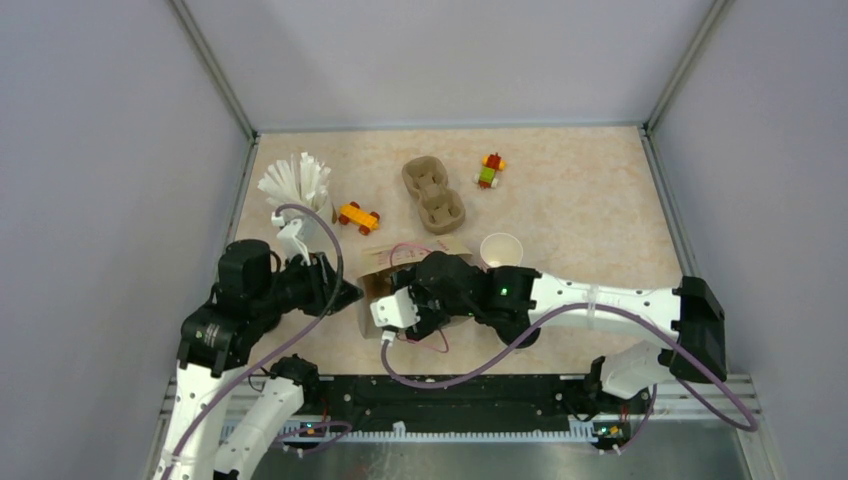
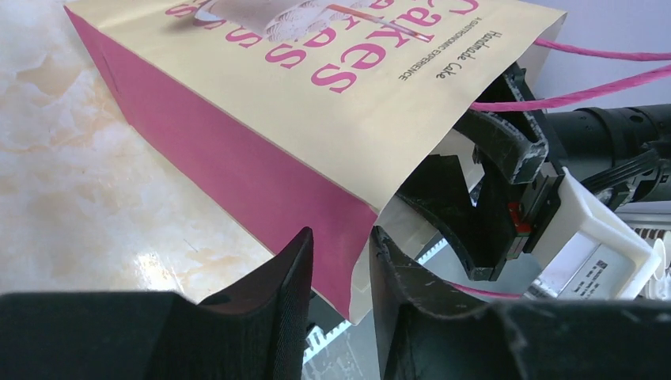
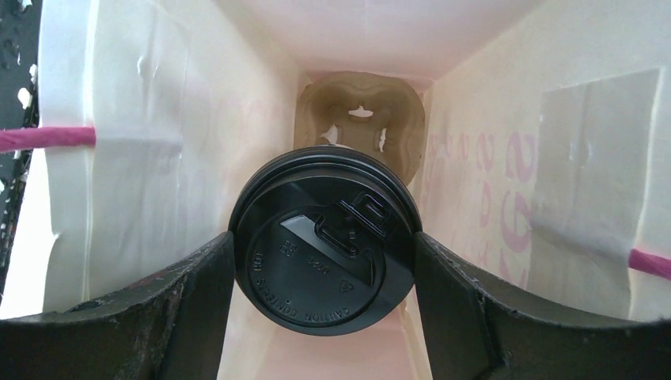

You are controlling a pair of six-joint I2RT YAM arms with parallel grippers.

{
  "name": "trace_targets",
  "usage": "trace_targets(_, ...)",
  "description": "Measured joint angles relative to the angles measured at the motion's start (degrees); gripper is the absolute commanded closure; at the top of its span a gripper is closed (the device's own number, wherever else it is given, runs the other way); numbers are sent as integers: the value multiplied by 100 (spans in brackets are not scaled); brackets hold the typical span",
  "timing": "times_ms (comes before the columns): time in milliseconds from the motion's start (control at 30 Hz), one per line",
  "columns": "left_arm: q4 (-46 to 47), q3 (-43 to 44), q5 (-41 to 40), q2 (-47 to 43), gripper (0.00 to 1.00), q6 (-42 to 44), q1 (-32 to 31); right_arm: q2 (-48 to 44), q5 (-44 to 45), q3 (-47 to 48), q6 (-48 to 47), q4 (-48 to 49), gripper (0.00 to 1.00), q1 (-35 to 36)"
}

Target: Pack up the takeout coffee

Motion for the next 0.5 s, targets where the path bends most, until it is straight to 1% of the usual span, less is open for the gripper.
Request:
trace_targets(67, -81, 11, 0, -9, 58, 0, 0, 0, 48, 0, 111, 55, 35, 11)
trace_targets(100, -129, 15, 0, -13, 52, 0, 0, 0, 79, 0, 162, 85, 35, 15)
trace_targets(133, -199, 35, 0, -15, 49, 0, 0, 2, 109, 0, 214, 118, 35, 20)
trace_targets(300, -457, 63, -11, -170, 40, -92, 0, 85, 240, 0, 411, 328, 35, 55)
trace_targets(433, -516, 59, -44, -422, 41, -229, 0, 238, 278, 2, 518, 455, 35, 61)
trace_targets(500, -503, 4, -66, -509, 42, -315, 0, 302, 293, 13, 551, 514, 35, 76)
